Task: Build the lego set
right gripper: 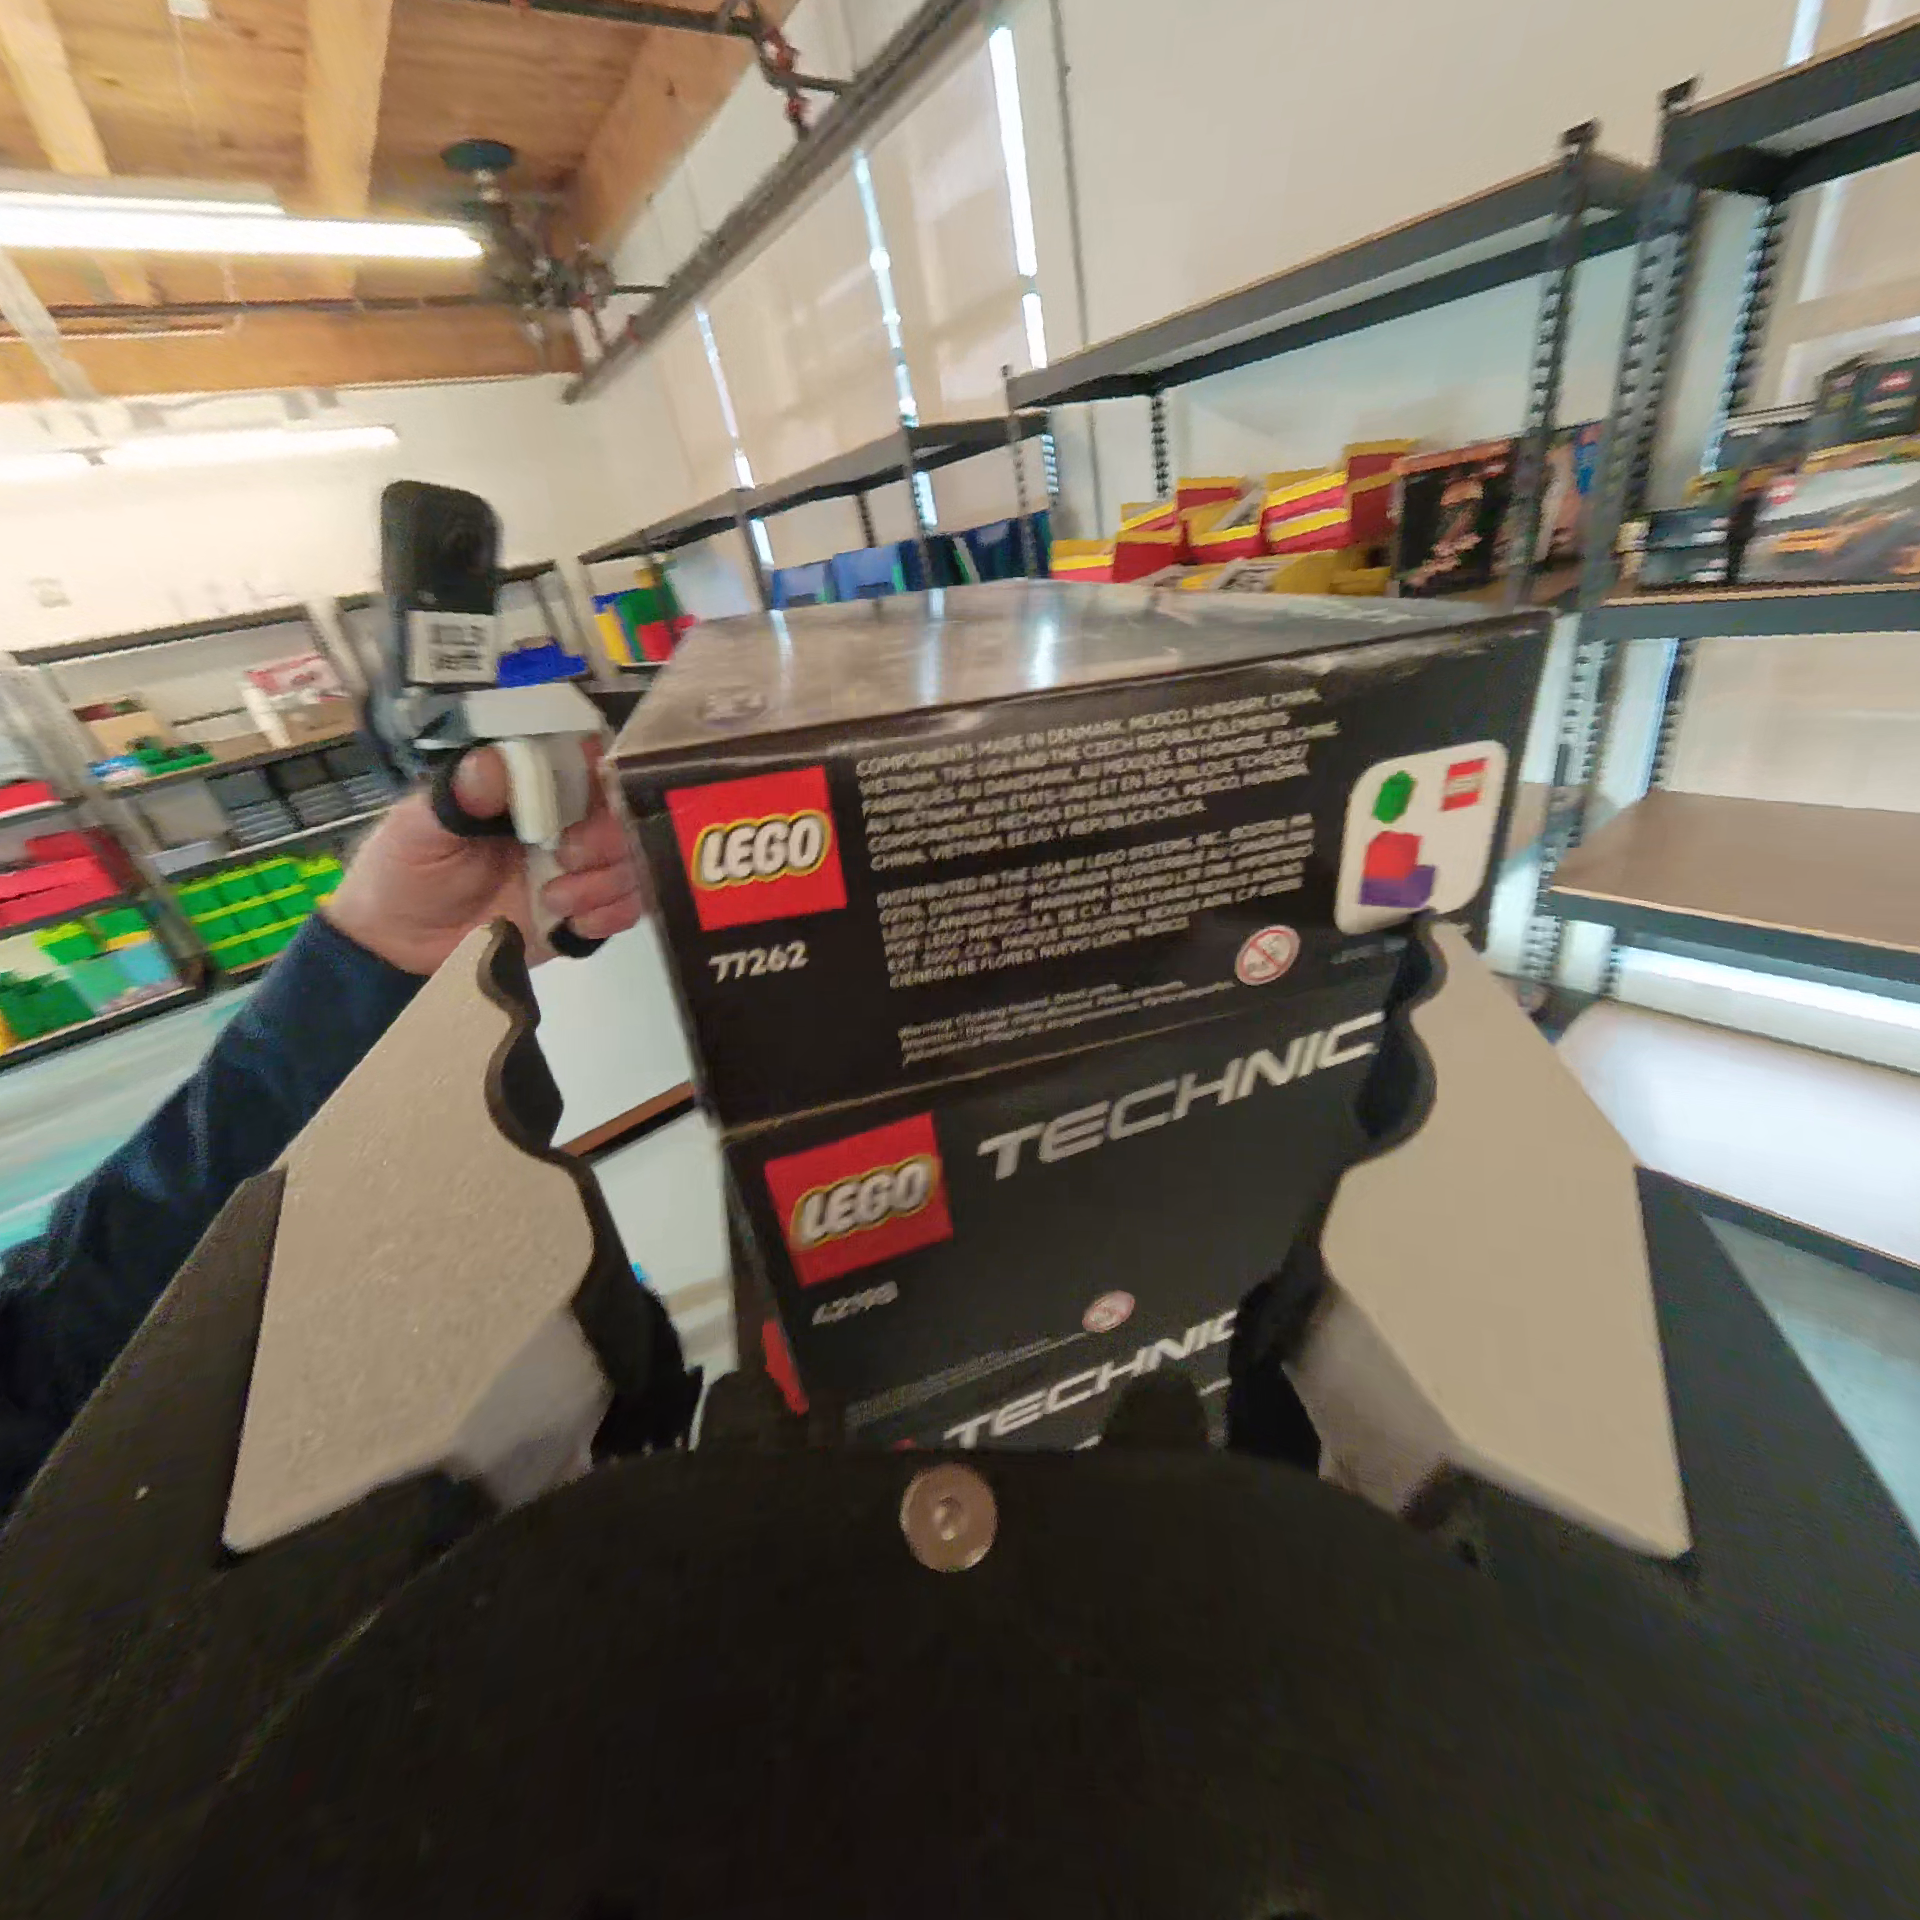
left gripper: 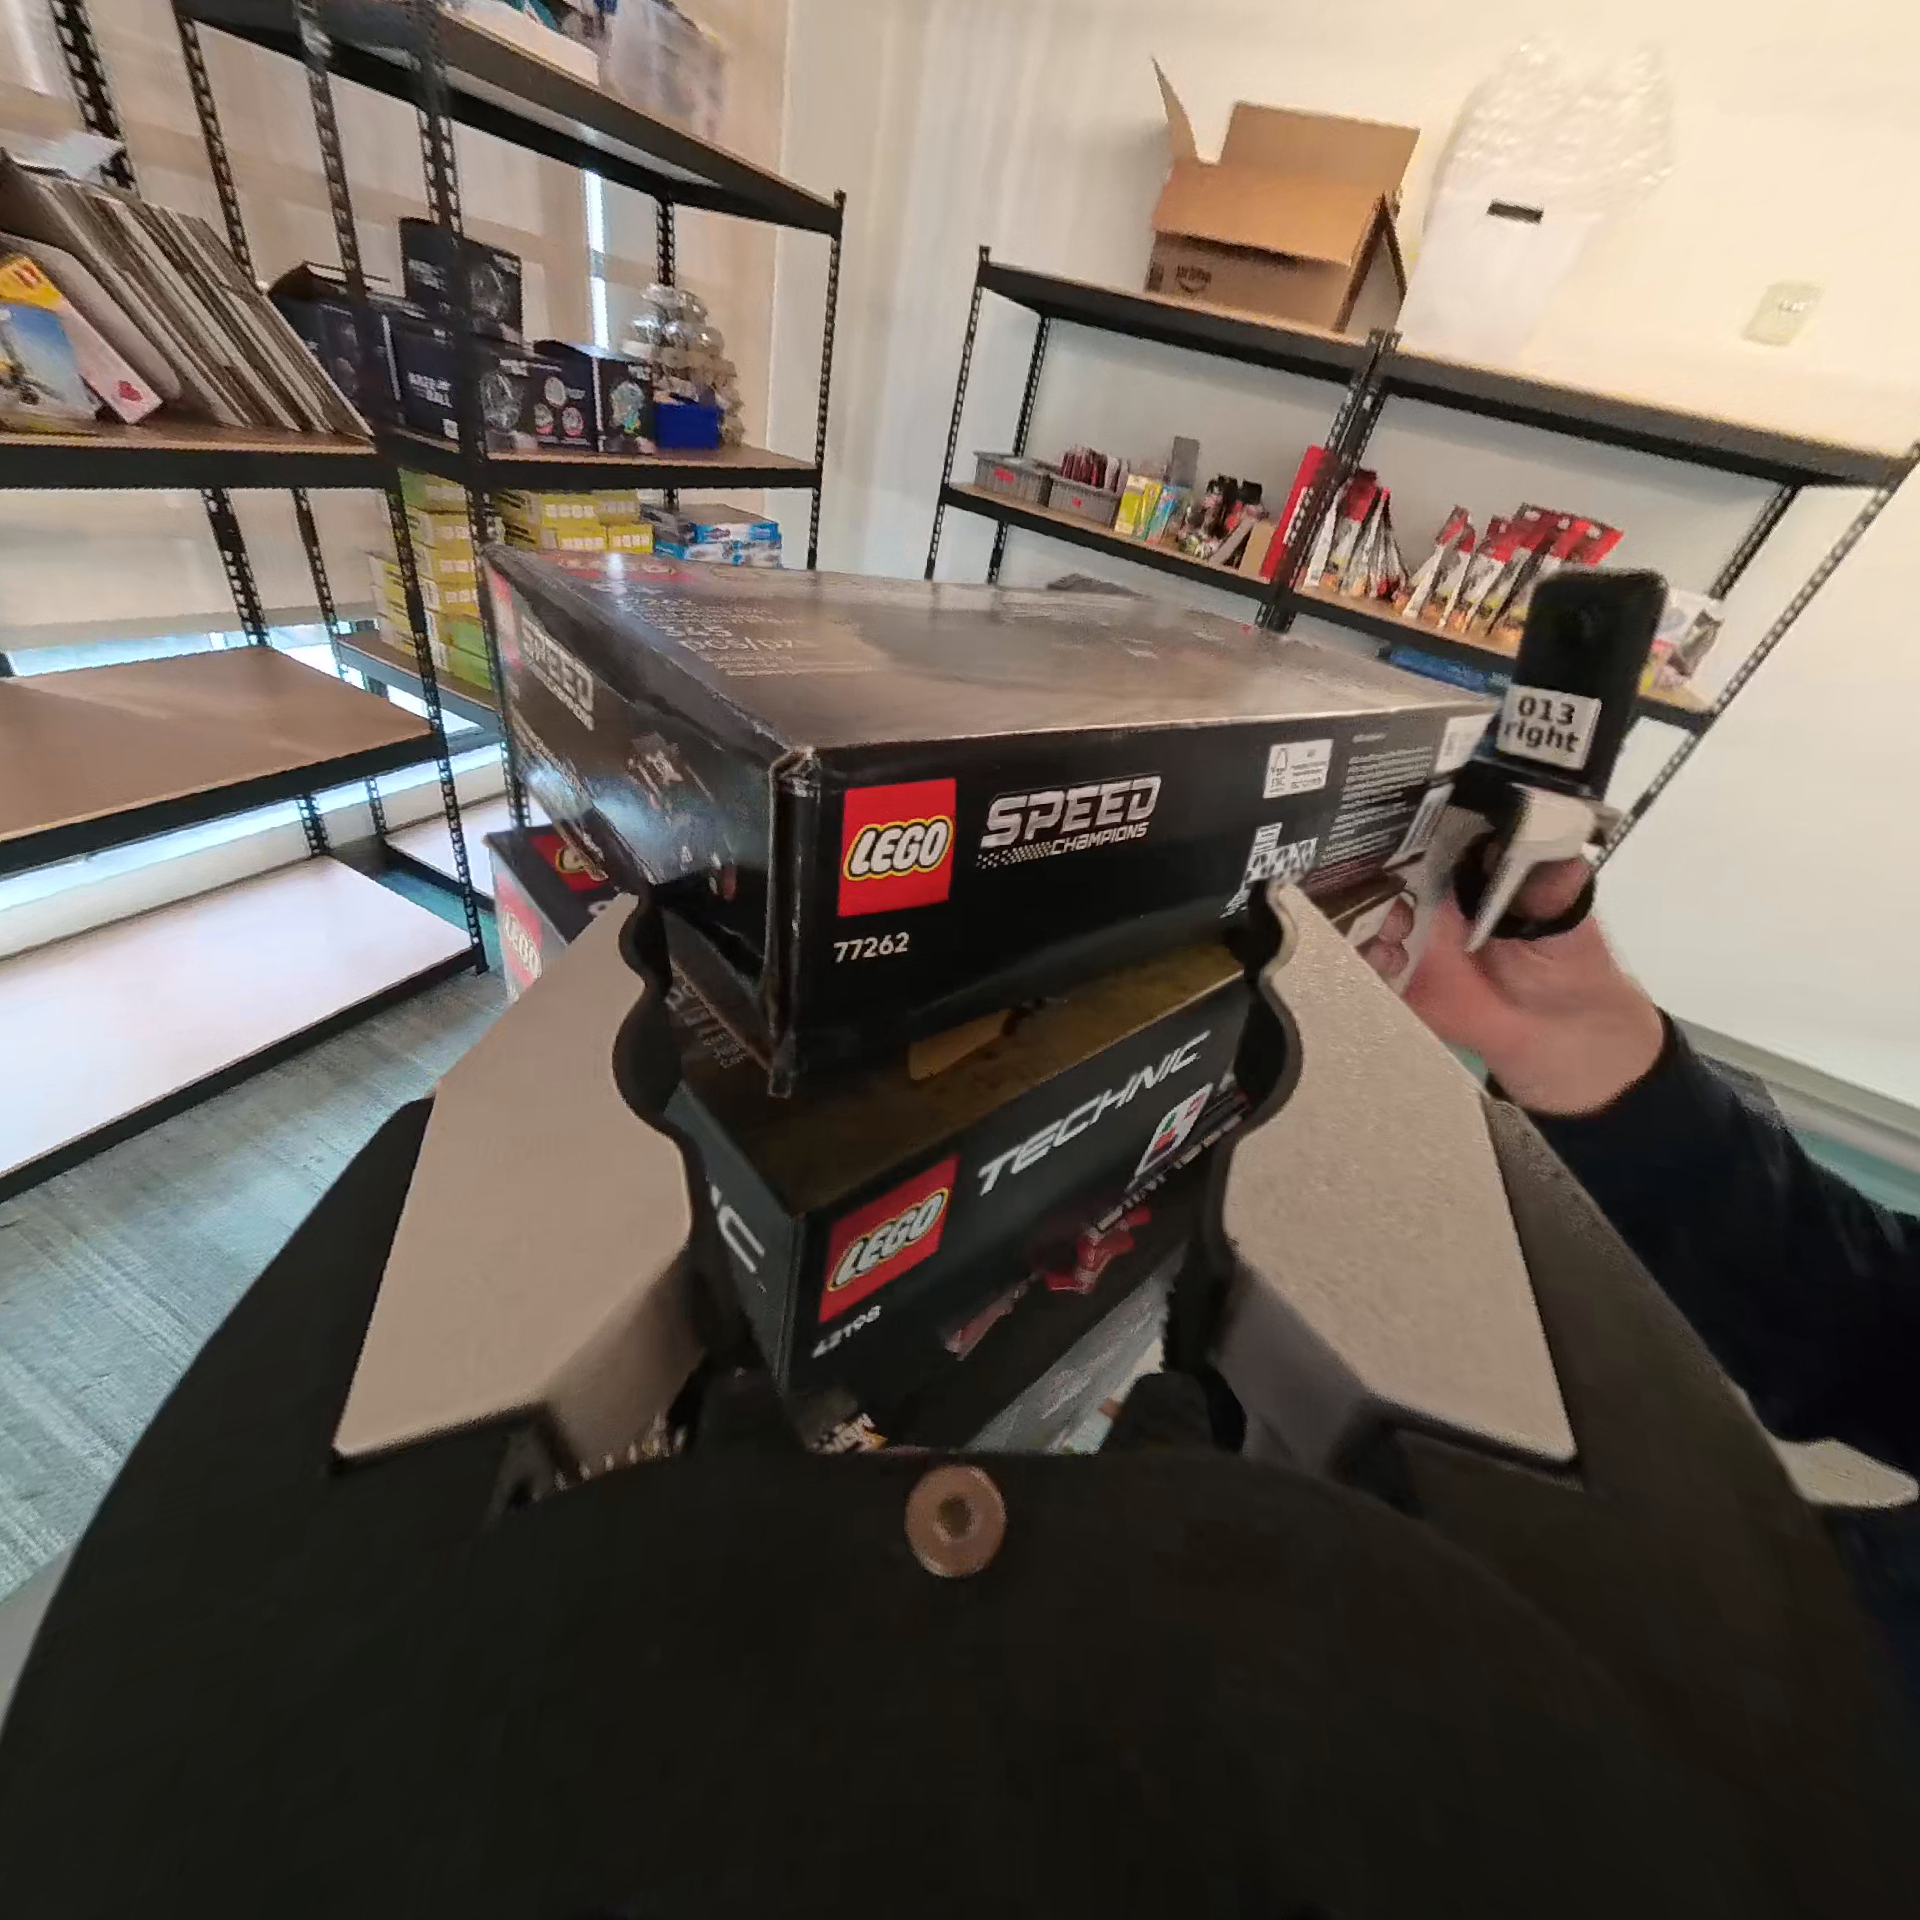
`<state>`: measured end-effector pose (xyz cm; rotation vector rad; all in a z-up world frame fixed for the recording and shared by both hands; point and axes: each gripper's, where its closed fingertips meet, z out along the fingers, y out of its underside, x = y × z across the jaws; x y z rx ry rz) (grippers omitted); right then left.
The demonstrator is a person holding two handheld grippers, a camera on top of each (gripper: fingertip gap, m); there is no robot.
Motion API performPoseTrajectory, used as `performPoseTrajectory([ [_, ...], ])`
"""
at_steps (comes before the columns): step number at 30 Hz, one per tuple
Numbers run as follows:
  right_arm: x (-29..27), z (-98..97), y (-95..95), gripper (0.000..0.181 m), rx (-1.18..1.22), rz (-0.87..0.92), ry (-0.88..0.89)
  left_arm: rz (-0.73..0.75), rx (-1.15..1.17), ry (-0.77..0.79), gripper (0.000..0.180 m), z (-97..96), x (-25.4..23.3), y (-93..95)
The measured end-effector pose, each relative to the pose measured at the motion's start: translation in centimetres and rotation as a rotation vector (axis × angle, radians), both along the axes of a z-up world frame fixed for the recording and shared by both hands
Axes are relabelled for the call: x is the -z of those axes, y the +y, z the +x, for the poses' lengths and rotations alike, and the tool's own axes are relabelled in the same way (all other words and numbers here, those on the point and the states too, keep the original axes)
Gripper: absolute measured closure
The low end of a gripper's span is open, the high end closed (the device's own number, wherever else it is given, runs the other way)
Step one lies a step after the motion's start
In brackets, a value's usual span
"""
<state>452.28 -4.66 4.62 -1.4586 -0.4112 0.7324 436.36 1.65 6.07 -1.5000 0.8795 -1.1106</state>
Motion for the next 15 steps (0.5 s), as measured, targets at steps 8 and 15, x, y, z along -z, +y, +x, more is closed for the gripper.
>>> performPoseTrajectory([
  [8,0.6,-0.2,1.9,0.032,0.079,0.032,-0.121,0.064,0.026,0.043,0.080,0.2,0.5,1.8],
  [15,0.2,-0.7,1.7,0.042,0.102,0.054,-0.152,0.179,-0.059,0.089,0.085,-0.2,-1.0,1.6],
])
